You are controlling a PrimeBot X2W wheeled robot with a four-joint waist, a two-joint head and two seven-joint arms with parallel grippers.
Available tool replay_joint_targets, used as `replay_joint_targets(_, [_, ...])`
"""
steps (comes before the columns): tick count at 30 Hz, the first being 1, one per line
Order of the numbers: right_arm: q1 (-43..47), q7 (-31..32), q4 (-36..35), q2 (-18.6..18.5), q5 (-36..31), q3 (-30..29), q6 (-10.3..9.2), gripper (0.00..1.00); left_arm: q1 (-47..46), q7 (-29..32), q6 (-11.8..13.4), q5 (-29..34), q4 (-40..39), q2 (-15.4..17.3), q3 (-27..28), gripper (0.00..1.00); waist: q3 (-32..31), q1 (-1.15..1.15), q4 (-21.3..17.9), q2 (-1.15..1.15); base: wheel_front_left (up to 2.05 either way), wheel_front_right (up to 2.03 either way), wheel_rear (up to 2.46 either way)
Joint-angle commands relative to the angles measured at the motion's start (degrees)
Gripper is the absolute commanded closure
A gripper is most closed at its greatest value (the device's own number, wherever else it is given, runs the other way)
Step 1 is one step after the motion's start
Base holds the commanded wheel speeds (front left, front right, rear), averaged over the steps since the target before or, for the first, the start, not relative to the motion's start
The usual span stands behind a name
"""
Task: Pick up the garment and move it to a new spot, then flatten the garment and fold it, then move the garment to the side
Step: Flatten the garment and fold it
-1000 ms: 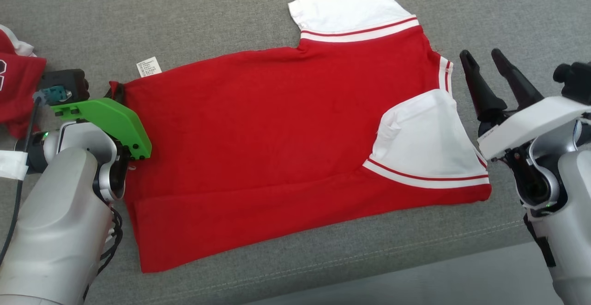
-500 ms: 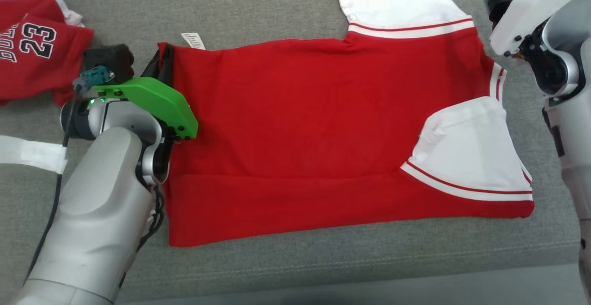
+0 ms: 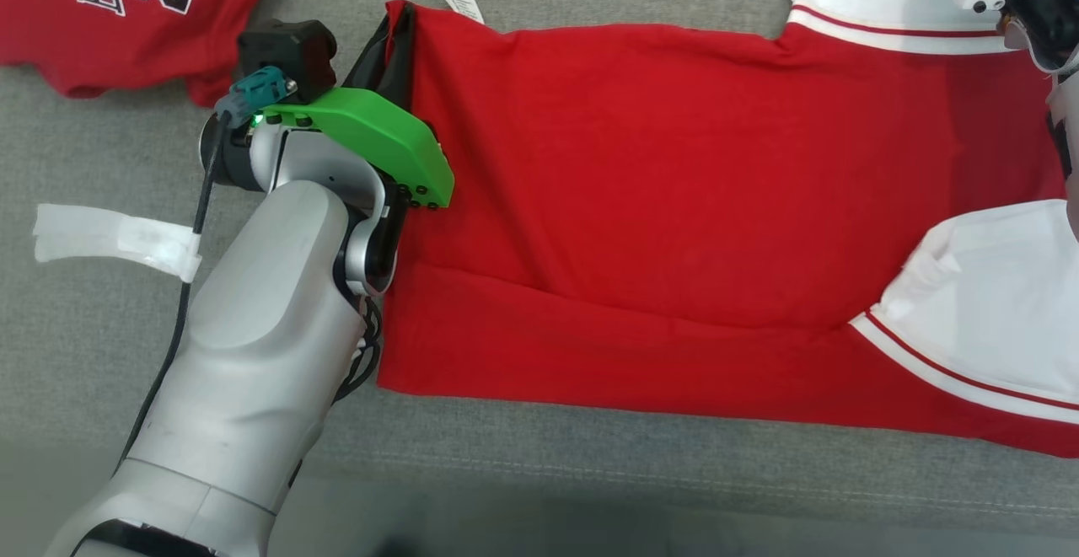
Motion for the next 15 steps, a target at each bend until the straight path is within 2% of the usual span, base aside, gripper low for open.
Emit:
replay_joint_targets(1, [-1.3, -0.6, 1.5, -0.4, -0.8, 0.3, -0.02, 0.0, -1.4, -0.6, -0.4, 0.2, 0.5, -0.5, -0.3, 1.0, 2.4, -0.01, 2.8, 0.0, 0.0, 0.0, 0.0])
replay_joint_targets(11, [-5.3, -1.8, 9.9, -1.3, -3.0, 1.6, -0.02, 0.0, -3.3, -1.2, -1.6, 0.1, 3.0, -1.6, -1.6, 1.0, 2.3, -0.01, 3.6, 0.0, 0.0, 0.0, 0.0])
replay_joint_targets(12, [-5.6, -1.4, 10.5, -1.1, -3.1, 1.9, -0.02, 0.14, -3.5, -1.2, -1.7, 0.1, 3.2, -1.6, -1.6, 1.0, 2.2, -0.01, 3.6, 0.0, 0.0, 0.0, 0.0])
replay_joint_targets(13, [-5.8, -1.2, 11.0, -0.8, -3.0, 2.3, -0.02, 0.53, -3.7, -1.1, -1.8, 0.0, 3.5, -1.5, -1.6, 1.0, 2.2, -0.01, 3.4, 0.0, 0.0, 0.0, 0.0])
replay_joint_targets(15, [-6.0, -1.3, 11.9, -0.6, -3.0, 2.8, -0.02, 0.78, -3.9, -1.0, -1.9, 0.1, 4.1, -1.0, -1.7, 1.0, 2.0, -0.01, 3.0, 0.0, 0.0, 0.0, 0.0])
